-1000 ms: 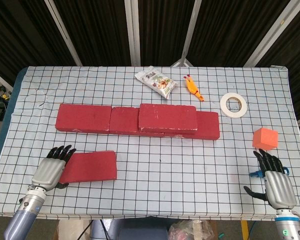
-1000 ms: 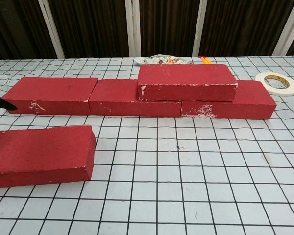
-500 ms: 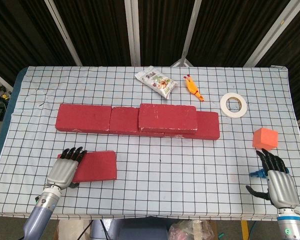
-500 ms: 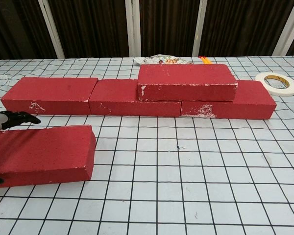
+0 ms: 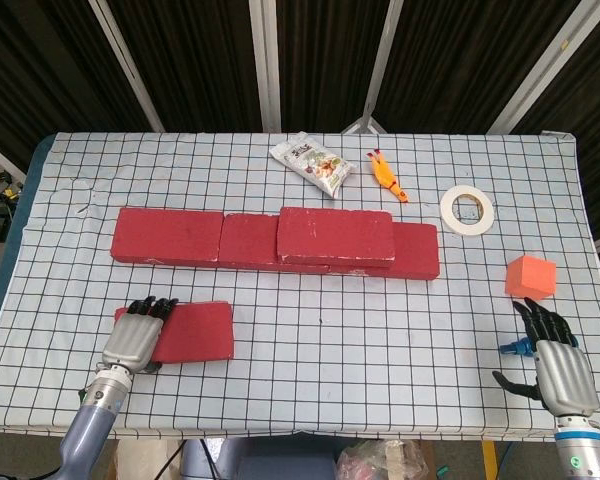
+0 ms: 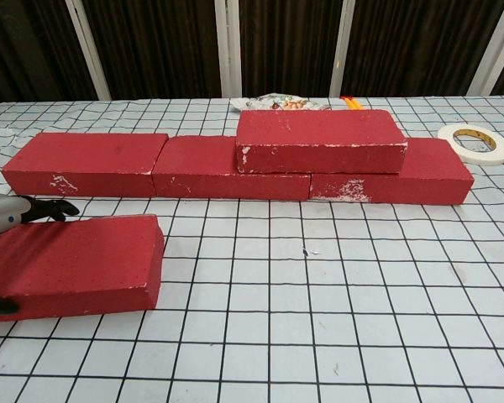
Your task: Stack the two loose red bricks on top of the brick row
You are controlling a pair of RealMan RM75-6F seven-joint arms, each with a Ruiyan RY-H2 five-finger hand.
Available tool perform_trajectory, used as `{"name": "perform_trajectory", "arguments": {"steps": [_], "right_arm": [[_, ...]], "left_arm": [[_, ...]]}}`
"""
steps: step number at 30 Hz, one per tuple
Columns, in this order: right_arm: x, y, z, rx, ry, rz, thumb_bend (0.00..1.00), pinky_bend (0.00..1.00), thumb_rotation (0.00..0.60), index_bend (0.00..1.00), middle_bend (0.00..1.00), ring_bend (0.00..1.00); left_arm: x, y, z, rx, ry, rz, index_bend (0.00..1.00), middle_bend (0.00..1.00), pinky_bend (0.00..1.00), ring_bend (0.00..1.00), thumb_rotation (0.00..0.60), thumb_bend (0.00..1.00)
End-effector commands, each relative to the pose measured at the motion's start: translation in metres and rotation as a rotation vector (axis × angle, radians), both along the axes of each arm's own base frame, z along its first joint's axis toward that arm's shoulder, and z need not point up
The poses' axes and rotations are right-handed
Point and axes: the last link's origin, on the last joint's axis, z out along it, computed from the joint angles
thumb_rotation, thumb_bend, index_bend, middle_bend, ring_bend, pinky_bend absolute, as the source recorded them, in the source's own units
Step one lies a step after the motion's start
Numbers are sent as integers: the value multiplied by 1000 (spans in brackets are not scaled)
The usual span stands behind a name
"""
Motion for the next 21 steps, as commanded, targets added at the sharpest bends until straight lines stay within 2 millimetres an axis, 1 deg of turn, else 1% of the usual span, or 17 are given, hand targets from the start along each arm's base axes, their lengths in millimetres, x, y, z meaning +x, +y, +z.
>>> {"name": "perform_trajectory", "arguments": {"steps": [1,3,6,12,14,16,19,21], "right_arm": [[0,0,0,1,0,-1,187,0,600,83,32,0],[0,0,-1,2,1,-1,187,0,600,83,32,0],[0,0,-1,4,-1,-4,187,0,600,83,32,0],[1,0,-3,10,3,-8,187,0,600,83,32,0],[1,-1,-3,10,5,-8,187,0,600,83,32,0],[1,-1,-4,8,5,-11,187,0,600,83,32,0],[0,-1,-3,2,6,-15,187,0,600,83,32,0],[0,-1,-3,-1,9,-20,187,0,600,83,32,0]], "left_arm": [[1,2,0,2,10,2,30,163,169,113,600,0],[1,4,0,3,19,6,74,196,174,116,600,0],[2,7,1,8,33,6,132,213,180,119,600,0],[9,13,5,28,52,-20,170,248,187,129,600,7],[15,14,9,20,45,-28,178,255,188,129,600,15],[22,15,17,11,22,-33,177,255,188,129,600,16],[37,17,36,8,-10,-58,176,253,188,129,600,16],[50,19,53,1,-23,-77,179,254,188,129,600,16]]}}
